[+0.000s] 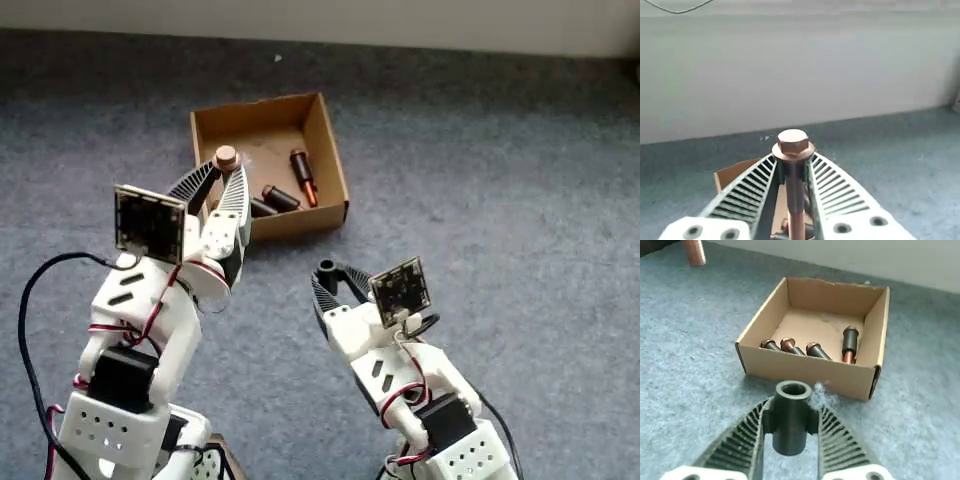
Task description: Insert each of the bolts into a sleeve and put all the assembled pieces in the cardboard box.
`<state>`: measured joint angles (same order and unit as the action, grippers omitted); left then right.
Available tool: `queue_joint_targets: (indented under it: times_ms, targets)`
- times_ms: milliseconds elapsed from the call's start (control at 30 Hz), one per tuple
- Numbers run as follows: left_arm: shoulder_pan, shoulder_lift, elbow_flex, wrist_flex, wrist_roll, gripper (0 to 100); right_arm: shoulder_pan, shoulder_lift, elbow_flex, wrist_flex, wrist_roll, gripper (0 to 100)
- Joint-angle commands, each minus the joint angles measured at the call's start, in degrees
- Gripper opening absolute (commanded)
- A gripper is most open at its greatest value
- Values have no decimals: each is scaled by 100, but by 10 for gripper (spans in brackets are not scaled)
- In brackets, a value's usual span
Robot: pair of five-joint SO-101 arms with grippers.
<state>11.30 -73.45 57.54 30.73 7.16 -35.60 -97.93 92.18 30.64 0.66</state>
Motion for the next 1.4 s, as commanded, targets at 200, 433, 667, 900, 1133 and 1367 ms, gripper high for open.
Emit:
queue_joint_targets:
  times_ms: [200,433,667,900,1133,1367]
  targets:
    - [910,-602,-48,-229,941,10,-171,-708,769,-1332,413,5]
    - [1437,-611,312,-246,941,11,-848,-699,1051,-1587,413,5]
    - [1490,-611,356,-229,932,11,-857,-664,1051,-1569,413,5]
    - [1490,-1341,374,-185,932,11,-857,-646,1051,-1341,413,5]
    - [1780,-2308,664,387,642,11,-857,-690,1051,-1349,404,5]
    - [1912,-2325,1138,360,431,11,-884,-699,1033,-1349,396,5]
